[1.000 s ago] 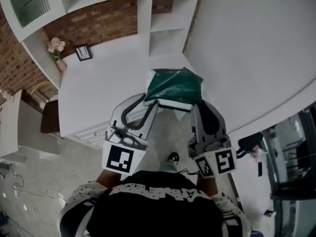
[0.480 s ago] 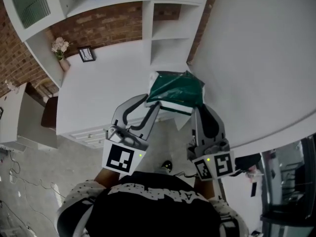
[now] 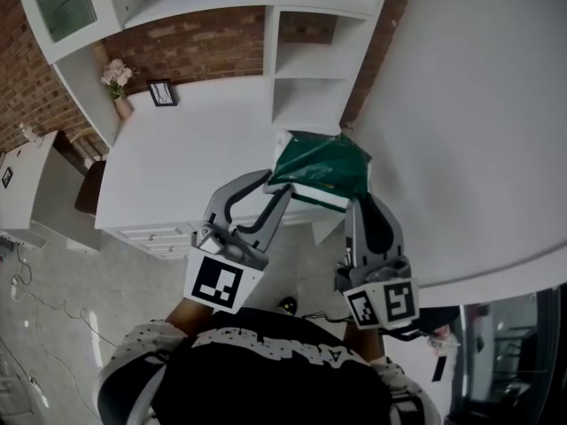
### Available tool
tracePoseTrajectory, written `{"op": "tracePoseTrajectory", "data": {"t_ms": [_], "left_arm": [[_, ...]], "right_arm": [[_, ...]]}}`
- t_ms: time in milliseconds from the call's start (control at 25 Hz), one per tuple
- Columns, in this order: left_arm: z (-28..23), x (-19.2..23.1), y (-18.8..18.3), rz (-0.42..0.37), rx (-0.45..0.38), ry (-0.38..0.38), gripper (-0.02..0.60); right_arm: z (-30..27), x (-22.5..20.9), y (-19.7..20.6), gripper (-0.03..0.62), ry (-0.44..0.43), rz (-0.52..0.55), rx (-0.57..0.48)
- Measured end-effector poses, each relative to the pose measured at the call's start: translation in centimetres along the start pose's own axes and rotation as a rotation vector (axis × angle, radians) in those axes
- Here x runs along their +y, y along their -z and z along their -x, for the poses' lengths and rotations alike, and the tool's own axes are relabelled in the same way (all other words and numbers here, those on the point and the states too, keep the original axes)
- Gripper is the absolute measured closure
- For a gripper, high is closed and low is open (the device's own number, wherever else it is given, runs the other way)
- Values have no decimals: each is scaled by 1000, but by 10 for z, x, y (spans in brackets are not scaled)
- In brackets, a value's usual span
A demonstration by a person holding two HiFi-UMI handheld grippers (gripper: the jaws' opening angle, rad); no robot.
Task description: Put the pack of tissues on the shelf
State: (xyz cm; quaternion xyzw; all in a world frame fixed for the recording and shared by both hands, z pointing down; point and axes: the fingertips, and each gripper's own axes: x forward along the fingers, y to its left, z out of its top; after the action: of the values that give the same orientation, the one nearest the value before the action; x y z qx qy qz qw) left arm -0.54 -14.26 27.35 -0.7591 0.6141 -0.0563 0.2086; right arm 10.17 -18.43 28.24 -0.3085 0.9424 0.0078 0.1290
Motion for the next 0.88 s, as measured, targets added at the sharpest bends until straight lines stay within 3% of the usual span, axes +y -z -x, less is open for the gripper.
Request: {"op": "tracePoseTrajectory", "data": {"t_ms": [440, 880], "left_arm": [[-21, -14, 0, -37, 27, -33, 449], [-52, 2, 14, -12, 9, -49, 451]], "right_arm": [[0, -28, 3, 525, -48, -15, -8], [-31, -50, 9, 525, -56, 13, -1]]}}
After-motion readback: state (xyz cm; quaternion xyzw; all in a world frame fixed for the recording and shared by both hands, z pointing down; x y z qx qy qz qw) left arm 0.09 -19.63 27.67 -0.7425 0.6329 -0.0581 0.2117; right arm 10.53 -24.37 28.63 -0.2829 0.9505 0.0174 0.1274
